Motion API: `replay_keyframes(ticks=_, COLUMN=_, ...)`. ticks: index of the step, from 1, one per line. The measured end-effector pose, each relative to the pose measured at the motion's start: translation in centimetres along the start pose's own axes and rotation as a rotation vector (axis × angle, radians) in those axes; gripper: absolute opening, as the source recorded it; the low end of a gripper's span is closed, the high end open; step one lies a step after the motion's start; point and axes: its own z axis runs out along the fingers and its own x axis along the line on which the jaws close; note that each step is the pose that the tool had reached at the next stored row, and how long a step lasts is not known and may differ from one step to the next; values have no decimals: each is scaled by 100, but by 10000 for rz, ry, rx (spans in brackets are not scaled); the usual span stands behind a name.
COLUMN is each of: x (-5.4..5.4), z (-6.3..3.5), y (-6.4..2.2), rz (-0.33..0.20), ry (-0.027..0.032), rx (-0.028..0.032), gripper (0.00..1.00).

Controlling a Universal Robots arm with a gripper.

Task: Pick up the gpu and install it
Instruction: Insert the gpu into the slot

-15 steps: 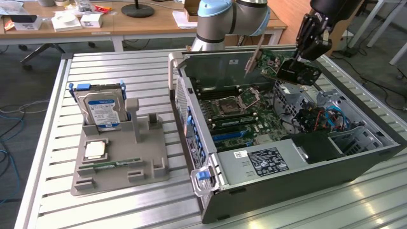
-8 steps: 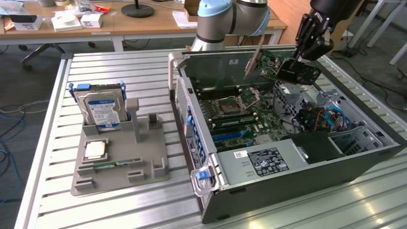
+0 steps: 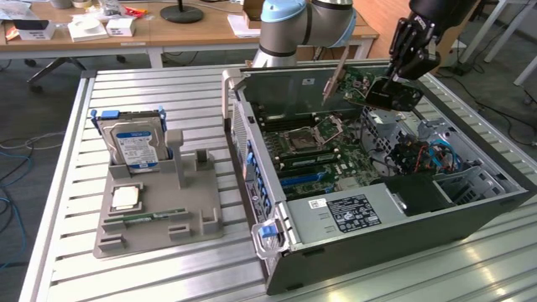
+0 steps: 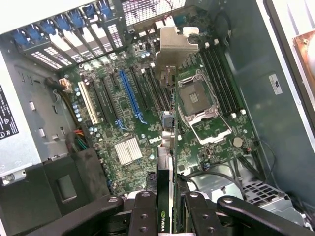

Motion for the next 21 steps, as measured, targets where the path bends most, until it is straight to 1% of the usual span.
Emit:
replay_keyframes(ticks=11, x=1, z=-1, y=0, rz=-966, ry=18, rx=-33, gripper=26)
replay_keyframes(ticks=14, x=1, z=-1, y=0, rz=-1184, ry=25, rx=-38, gripper=26)
replay_keyframes(ticks=18, x=0, z=0, y=1, rz=-1468, ry=19, rx=-47, gripper=26)
replay_keyframes(ticks=21, x=1, z=-1, y=1, rz=-1656, ry=29, rx=-52, gripper=26)
